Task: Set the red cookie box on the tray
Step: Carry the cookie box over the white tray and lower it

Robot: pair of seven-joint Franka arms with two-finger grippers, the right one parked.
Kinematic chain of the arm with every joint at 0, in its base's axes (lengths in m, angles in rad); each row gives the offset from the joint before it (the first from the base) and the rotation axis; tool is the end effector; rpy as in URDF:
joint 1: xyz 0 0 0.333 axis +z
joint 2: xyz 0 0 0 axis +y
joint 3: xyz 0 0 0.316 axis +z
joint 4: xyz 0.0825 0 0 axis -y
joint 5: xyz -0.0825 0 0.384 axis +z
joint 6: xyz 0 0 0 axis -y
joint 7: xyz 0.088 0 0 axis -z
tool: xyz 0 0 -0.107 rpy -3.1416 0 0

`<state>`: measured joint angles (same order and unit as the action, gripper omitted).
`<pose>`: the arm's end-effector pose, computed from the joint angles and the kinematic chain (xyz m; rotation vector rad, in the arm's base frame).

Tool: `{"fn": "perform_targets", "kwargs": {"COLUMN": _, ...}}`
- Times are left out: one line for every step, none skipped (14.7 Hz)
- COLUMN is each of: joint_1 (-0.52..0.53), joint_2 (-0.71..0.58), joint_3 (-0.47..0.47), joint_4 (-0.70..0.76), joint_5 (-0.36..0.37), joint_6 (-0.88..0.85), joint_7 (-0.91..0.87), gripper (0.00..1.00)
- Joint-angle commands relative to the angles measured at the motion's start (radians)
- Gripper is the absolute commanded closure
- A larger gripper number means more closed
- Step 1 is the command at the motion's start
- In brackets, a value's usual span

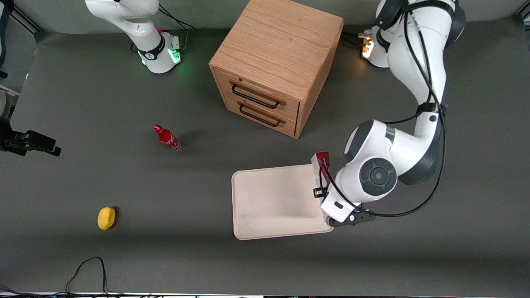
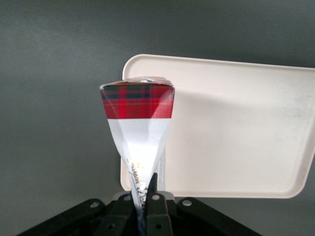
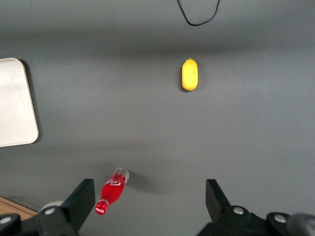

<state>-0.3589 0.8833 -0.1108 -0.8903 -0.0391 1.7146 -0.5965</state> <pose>0.7004 -0.3218 0.3638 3.0453 0.2616 -0.1682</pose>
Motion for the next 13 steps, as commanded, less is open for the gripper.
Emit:
{"fn": "perform_targets", "kwargs": {"joint_1": -0.015, "joint_2": 0.045, "joint_3": 0.008, "joint_4": 0.015, "joint_5": 0.022, "joint_6": 0.051, "joint_7": -0.005, "gripper": 1.00}}
{"fn": "perform_targets", "kwargs": {"joint_1": -0.015, "joint_2": 0.051, "joint_3": 0.008, "joint_4": -0.013, "joint_5": 0.034, "joint_6": 0.097, "joint_7": -0.005, "gripper": 1.00}}
{"fn": "perform_targets", "kwargs": {"joint_1": -0.015, "joint_2": 0.058, "joint_3": 0.008, "joint_4": -0.038, "joint_5": 0.041, "joint_6": 0.137, "joint_7": -0.005, "gripper": 1.00}}
{"fn": "perform_targets", "kwargs": {"joint_1": -0.017, "joint_2": 0.068, "joint_3": 0.008, "joint_4": -0.056, "joint_5": 0.041, "joint_6": 0.167, "joint_7": -0.005, "gripper": 1.00}}
{"fn": "perform_targets", "kwargs": {"joint_1": -0.021, "joint_2": 0.077, "joint_3": 0.008, "joint_4": -0.065, "joint_5": 0.041, "joint_6": 0.187, "joint_7": -0.005, "gripper": 1.00}}
{"fn": "perform_targets", "kwargs": {"joint_1": -0.021, "joint_2": 0.089, "joint_3": 0.008, "joint_4": -0.078, "joint_5": 0.051, "joint_6": 0.206, "joint_7": -0.005, "gripper": 1.00}}
{"fn": "perform_targets", "kwargs": {"joint_1": -0.023, "joint_2": 0.092, "joint_3": 0.008, "joint_4": -0.100, "joint_5": 0.071, "joint_6": 0.232, "joint_7": -0.006, "gripper": 1.00}}
{"fn": "perform_targets", "kwargs": {"joint_1": -0.031, "joint_2": 0.094, "joint_3": 0.008, "joint_4": -0.128, "joint_5": 0.076, "joint_6": 0.264, "joint_7": -0.008, "gripper": 1.00}}
{"fn": "perform_targets", "kwargs": {"joint_1": -0.038, "joint_2": 0.094, "joint_3": 0.008, "joint_4": -0.142, "joint_5": 0.076, "joint_6": 0.276, "joint_7": -0.008, "gripper": 1.00}}
{"fn": "perform_targets", "kwargs": {"joint_1": -0.038, "joint_2": 0.094, "joint_3": 0.008, "joint_4": -0.144, "joint_5": 0.077, "joint_6": 0.277, "joint_7": -0.008, "gripper": 1.00}}
{"fn": "perform_targets", "kwargs": {"joint_1": -0.040, "joint_2": 0.094, "joint_3": 0.008, "joint_4": -0.145, "joint_5": 0.077, "joint_6": 0.277, "joint_7": -0.008, "gripper": 1.00}}
{"fn": "perform_targets", "kwargs": {"joint_1": -0.040, "joint_2": 0.094, "joint_3": 0.008, "joint_4": -0.151, "joint_5": 0.077, "joint_6": 0.280, "joint_7": -0.008, "gripper": 1.00}}
{"fn": "perform_targets", "kwargs": {"joint_1": -0.038, "joint_2": 0.094, "joint_3": 0.008, "joint_4": -0.151, "joint_5": 0.077, "joint_6": 0.280, "joint_7": -0.008, "gripper": 1.00}}
